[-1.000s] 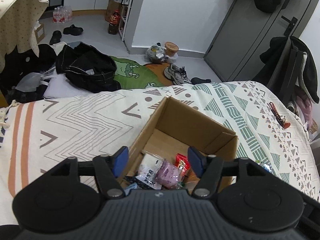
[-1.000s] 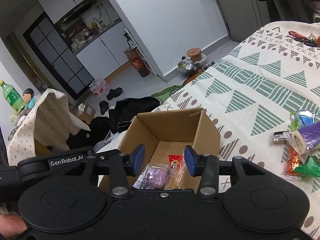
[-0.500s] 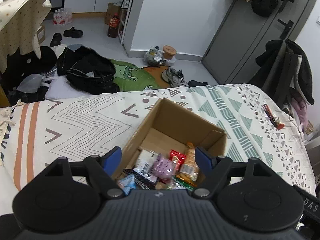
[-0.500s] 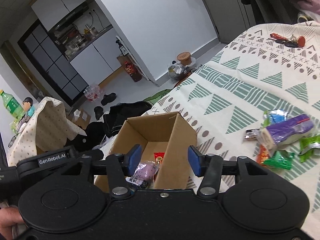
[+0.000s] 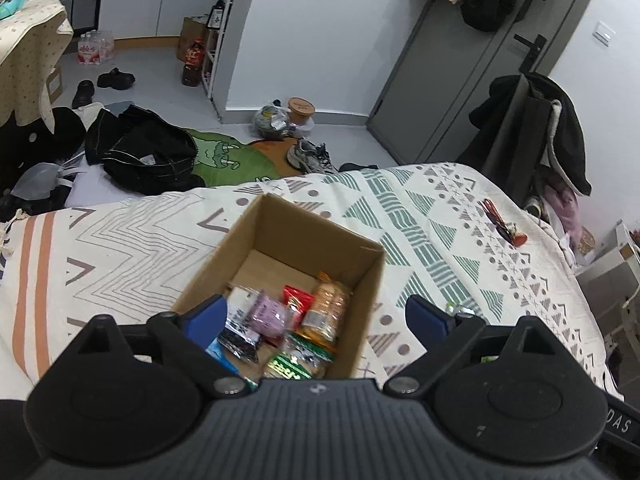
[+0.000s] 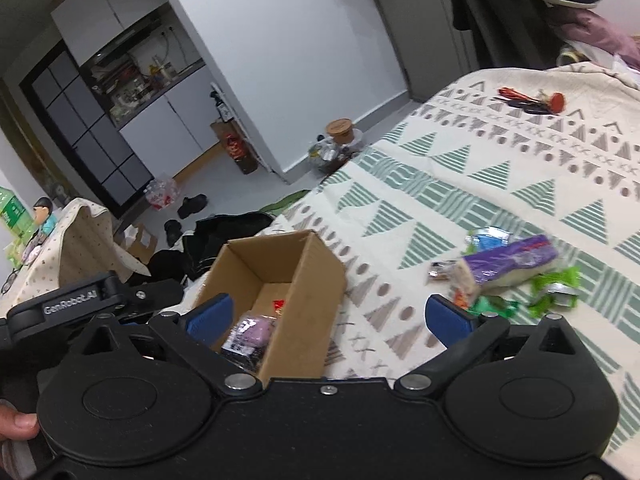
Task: Organize snacks
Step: 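Move both tools back over the remaining snack pile, then grasp the green-wrapped candy with the left gripper while the right grasps the lime-green packet, then carry the green candy with the left gripper while the right carries the lime-green packet to the box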
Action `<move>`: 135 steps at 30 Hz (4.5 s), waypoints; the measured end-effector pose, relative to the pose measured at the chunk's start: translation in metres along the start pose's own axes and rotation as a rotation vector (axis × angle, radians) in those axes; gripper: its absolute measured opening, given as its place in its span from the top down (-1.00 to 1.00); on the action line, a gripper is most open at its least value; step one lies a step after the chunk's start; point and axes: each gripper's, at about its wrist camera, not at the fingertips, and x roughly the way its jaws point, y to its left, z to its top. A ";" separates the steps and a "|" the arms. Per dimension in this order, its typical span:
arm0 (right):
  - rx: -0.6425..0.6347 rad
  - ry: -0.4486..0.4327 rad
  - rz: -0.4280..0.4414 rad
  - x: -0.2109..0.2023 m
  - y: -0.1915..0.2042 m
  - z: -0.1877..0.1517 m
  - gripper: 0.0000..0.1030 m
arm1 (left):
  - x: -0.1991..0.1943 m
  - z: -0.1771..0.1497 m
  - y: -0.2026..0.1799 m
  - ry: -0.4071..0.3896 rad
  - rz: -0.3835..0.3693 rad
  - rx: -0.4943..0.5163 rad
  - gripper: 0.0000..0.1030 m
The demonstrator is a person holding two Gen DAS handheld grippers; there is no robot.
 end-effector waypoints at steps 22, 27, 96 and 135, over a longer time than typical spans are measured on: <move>0.053 -0.061 -0.116 -0.064 -0.073 -0.013 -1.00 | -0.015 -0.029 -0.067 0.015 -0.051 0.135 -0.99; 0.074 -0.074 -0.110 -0.071 -0.085 -0.013 -1.00 | -0.014 -0.032 -0.077 0.020 -0.044 0.133 -0.99; 0.431 0.099 -0.184 0.031 -0.202 -0.010 -0.48 | 0.180 -0.108 -0.179 0.229 -0.169 0.235 -0.36; 0.244 0.190 -0.150 0.073 -0.180 0.000 0.44 | 0.139 -0.081 -0.133 0.208 -0.158 0.130 0.97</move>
